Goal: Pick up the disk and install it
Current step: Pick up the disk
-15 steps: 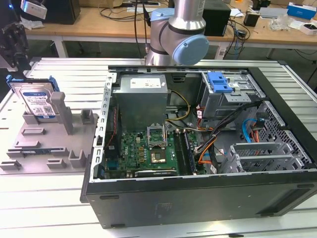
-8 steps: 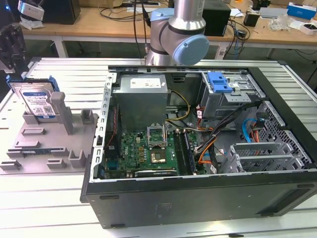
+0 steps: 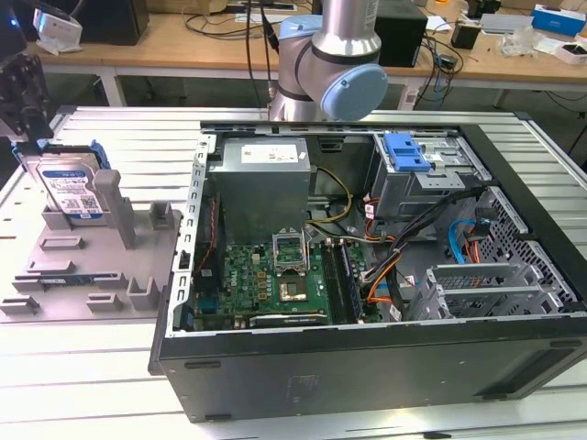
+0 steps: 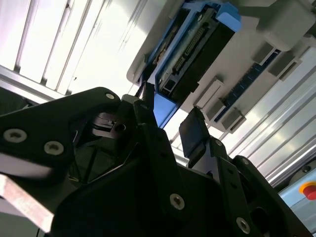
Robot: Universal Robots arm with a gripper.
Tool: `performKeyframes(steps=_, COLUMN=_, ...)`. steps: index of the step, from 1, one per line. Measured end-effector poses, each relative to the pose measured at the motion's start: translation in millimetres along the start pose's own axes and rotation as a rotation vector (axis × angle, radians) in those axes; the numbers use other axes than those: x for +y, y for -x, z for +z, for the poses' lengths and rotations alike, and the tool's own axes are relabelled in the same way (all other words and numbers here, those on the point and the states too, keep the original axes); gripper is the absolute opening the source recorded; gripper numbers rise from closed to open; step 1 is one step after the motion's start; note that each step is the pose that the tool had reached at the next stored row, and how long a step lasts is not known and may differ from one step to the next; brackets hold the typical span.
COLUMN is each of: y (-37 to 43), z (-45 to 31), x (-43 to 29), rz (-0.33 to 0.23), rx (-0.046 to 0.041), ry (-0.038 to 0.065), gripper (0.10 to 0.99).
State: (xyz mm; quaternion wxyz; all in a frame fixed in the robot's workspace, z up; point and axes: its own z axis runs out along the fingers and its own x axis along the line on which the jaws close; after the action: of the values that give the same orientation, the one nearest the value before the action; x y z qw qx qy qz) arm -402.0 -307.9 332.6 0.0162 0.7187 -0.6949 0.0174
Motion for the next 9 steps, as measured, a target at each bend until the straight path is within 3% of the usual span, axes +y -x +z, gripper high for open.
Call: performKeyframes(steps=9, y=2.6, z=14.1, x=3.9, rz=0.0, rx=0.0, ry=0.0, gripper=0.482)
